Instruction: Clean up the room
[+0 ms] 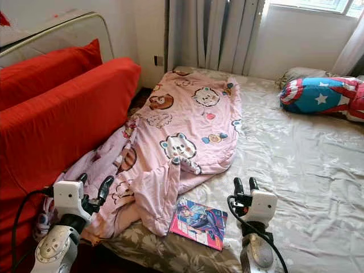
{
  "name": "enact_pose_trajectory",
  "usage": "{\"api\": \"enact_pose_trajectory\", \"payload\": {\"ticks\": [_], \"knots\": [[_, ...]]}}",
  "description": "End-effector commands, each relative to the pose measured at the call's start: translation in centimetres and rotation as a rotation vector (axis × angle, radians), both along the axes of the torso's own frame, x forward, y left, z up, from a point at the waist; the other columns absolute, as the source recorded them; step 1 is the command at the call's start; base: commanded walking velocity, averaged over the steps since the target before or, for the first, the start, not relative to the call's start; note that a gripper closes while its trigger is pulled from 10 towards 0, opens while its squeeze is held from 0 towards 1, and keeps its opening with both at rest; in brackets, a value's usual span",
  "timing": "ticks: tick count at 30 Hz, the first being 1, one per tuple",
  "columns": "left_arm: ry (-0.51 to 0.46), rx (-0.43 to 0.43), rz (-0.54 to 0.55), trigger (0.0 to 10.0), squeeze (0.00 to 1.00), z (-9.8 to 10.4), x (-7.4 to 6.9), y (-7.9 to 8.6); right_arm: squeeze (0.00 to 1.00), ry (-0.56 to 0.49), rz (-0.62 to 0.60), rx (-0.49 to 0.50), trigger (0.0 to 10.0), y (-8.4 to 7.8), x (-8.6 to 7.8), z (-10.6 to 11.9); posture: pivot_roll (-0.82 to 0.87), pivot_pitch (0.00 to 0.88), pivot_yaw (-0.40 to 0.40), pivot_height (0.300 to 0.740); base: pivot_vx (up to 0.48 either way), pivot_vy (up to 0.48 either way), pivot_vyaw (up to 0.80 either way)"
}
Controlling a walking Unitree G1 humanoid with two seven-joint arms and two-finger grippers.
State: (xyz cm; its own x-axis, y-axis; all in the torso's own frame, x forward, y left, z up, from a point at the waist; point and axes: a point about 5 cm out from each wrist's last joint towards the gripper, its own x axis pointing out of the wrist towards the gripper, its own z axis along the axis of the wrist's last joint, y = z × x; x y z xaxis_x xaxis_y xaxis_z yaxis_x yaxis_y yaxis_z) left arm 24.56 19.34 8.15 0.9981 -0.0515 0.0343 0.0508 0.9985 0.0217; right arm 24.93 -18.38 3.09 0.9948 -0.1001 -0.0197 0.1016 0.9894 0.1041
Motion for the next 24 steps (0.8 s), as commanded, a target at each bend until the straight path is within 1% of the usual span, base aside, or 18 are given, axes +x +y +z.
{"api": "enact_pose_trajectory", "payload": {"ticks": [1, 2, 3, 7, 9, 14, 20, 23, 24], "knots": [[0.012, -0.006, 0.002, 10.0, 0.00, 0.0, 0.1, -0.2, 0.00, 0.045, 0.004, -0.007, 10.0, 0.3, -0.3, -0.4, 0.04, 0.000, -0.076, 0.740, 0.000, 0.000, 0.00], [0.012, -0.006, 0.003, 10.0, 0.00, 0.1, 0.1, -0.1, 0.00, 0.060, 0.006, -0.005, 10.0, 0.3, -0.3, -0.5, 0.03, 0.000, -0.077, 0.740, 0.000, 0.000, 0.00], [0.013, -0.004, 0.005, 10.0, 0.00, 0.1, 0.2, 0.0, 0.00, 0.059, 0.013, 0.004, 10.0, 0.4, -0.2, -0.4, 0.03, 0.000, -0.077, 0.730, 0.000, 0.000, 0.00], [0.015, -0.005, 0.010, 10.0, 0.00, -0.1, 0.3, 0.1, 0.00, 0.046, 0.028, -0.011, 10.0, 0.5, -0.2, -0.3, 0.04, 0.000, -0.084, 0.711, 0.000, 0.000, 0.00], [0.016, -0.007, 0.010, 10.0, 0.00, -0.1, 0.3, 0.1, 0.00, 0.046, 0.027, -0.009, 10.0, 0.5, -0.2, -0.3, 0.04, 0.000, -0.084, 0.711, 0.000, 0.000, 0.00], [0.023, -0.022, 0.003, 10.0, 0.00, -0.4, 0.1, -0.8, 0.00, 0.059, 0.014, -0.011, 10.0, 0.6, 0.1, -0.4, 0.05, 0.000, -0.083, 0.711, 0.000, 0.000, 0.00], [0.037, -0.019, -0.001, 10.0, 0.00, -0.6, 0.1, -0.8, 0.00, 0.089, 0.025, -0.020, 10.0, 1.2, 0.5, -0.5, 0.05, 0.000, -0.082, 0.711, 0.000, 0.000, 0.00], [0.046, -0.017, 0.006, 10.0, 0.00, -0.7, 0.1, -0.7, 0.00, 0.102, 0.017, -0.022, 10.0, 1.1, 0.5, -0.8, 0.05, 0.000, -0.081, 0.696, 0.000, 0.000, 0.00], [0.047, -0.017, 0.008, 10.0, 0.00, -0.7, 0.1, -0.7, 0.00, 0.090, 0.017, -0.017, 10.0, 1.1, 0.5, -0.7, 0.06, 0.000, -0.080, 0.696, 0.000, 0.000, 0.00]]}}
